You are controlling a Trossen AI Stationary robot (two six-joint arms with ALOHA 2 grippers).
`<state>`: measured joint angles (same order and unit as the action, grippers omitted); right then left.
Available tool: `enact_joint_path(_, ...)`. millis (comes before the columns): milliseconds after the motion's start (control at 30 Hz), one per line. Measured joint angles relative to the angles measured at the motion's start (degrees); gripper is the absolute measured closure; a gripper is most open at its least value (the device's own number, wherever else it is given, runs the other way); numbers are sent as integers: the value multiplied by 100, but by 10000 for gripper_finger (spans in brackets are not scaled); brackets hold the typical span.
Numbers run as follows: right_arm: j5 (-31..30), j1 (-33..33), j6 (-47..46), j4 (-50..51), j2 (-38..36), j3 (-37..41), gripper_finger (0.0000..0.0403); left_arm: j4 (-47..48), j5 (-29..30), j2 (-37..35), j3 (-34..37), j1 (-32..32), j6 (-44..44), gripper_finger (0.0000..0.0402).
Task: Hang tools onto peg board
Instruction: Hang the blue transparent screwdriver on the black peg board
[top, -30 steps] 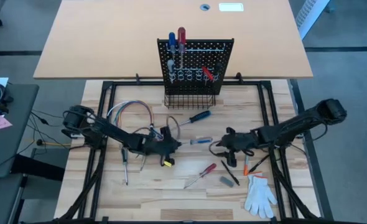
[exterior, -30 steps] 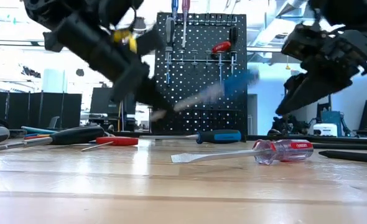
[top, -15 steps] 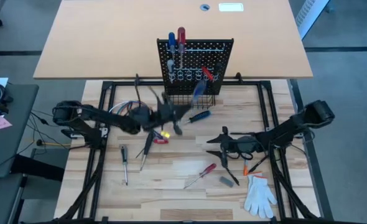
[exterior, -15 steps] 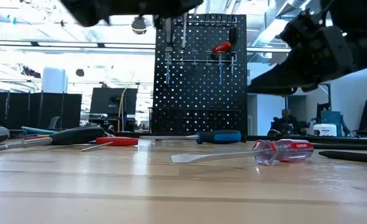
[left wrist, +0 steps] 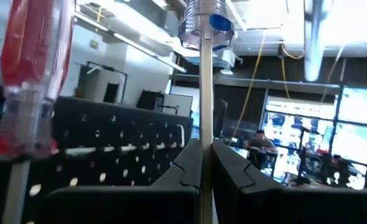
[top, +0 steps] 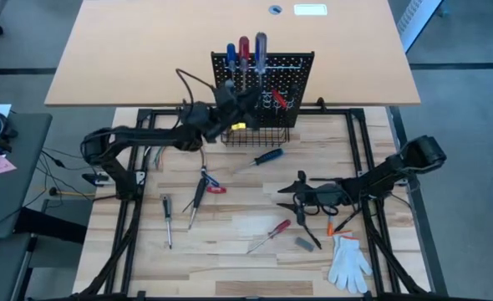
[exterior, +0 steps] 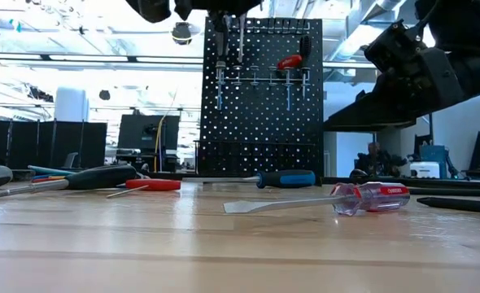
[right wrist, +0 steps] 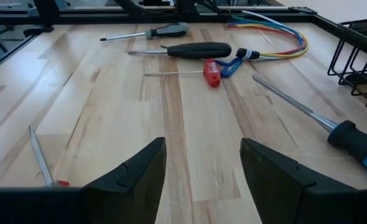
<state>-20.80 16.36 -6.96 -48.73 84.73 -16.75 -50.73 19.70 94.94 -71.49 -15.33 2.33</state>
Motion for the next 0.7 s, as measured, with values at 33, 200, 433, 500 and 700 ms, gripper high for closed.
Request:
enact_joint_path(33,0,0,2,-6,0,0,188,-8,44,94,-90,-18,-4,397)
enact_joint_path(200,4,0,13,-17,-2,0,188,295,389,314,-174,-96,-60,397)
enact_joint_path(433,7,0,11,26,-2,0,188,213,889,297,-182,-148,-456,397)
enact_joint_path(500,7,0,11,26,-2,0,188,218,943,303,-180,-192,-454,397)
enact_joint_path(700,9,0,9,24,-2,0,188,304,961,362,-174,-346,-154,396)
